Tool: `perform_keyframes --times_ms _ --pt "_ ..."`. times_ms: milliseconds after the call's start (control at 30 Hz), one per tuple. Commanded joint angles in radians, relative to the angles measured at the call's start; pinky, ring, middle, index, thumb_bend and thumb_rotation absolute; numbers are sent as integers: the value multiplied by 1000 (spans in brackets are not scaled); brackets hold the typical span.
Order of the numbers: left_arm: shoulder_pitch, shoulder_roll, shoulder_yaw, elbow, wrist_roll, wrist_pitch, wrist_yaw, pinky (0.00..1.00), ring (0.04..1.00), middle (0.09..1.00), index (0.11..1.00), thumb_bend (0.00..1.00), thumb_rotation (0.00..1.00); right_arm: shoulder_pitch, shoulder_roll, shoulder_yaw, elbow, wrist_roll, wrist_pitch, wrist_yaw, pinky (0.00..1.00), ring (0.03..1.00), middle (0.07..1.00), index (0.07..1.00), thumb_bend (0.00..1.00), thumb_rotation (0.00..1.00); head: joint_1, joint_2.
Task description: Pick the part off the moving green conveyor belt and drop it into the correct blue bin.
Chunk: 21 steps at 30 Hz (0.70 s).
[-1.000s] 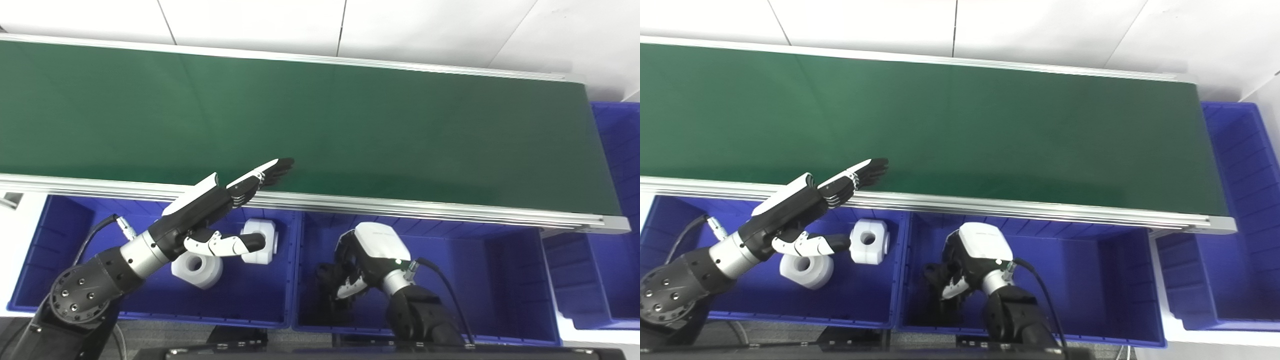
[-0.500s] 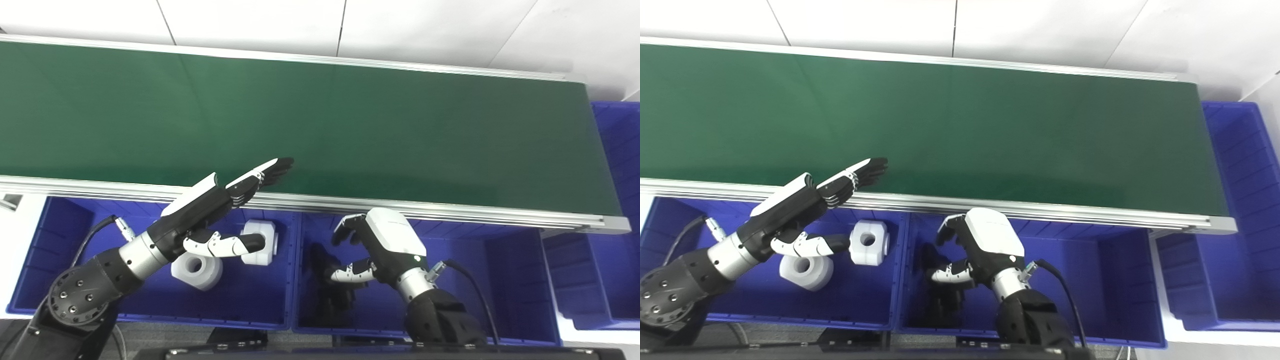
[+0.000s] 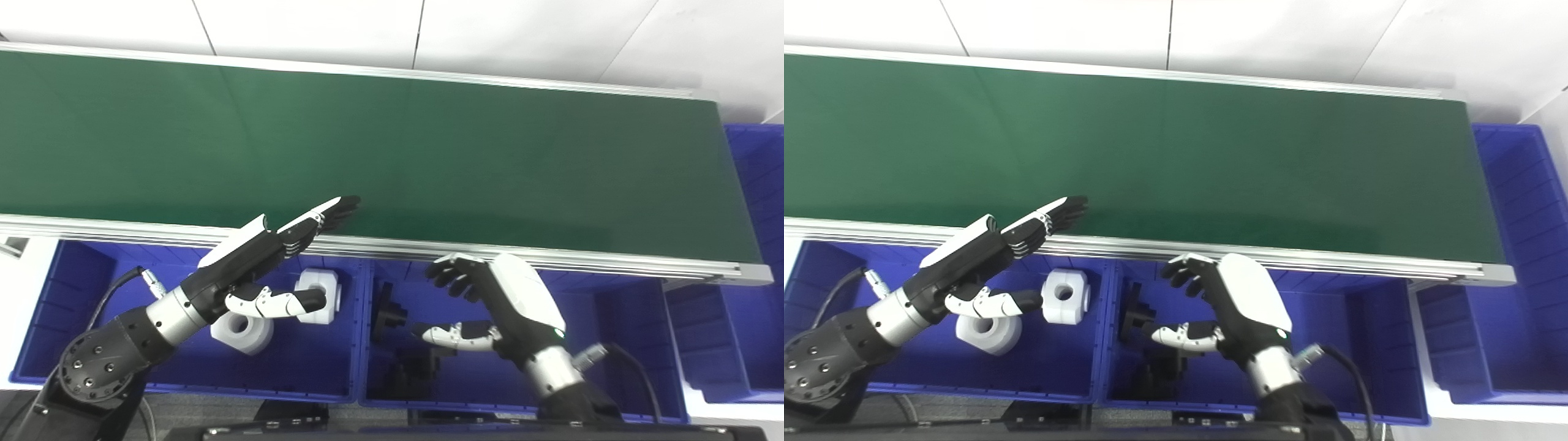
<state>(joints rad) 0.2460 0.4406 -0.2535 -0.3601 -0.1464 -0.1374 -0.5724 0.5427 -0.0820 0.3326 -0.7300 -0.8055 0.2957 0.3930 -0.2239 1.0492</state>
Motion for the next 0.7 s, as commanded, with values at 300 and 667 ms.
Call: perform_keyframes --times_ms 300,667 --pt "23 25 7 -7 -20 -38 -11 981 1000 1000 993 344 607 121 -24 30 60 348 -376 -232 788 870 909 884 426 860 -1 13" --pt "91 75 17 -57 -27 -17 -26 1000 1000 1000 1000 374 605 108 4 103 114 351 -403 -267 884 954 991 965 496 1000 45 11"
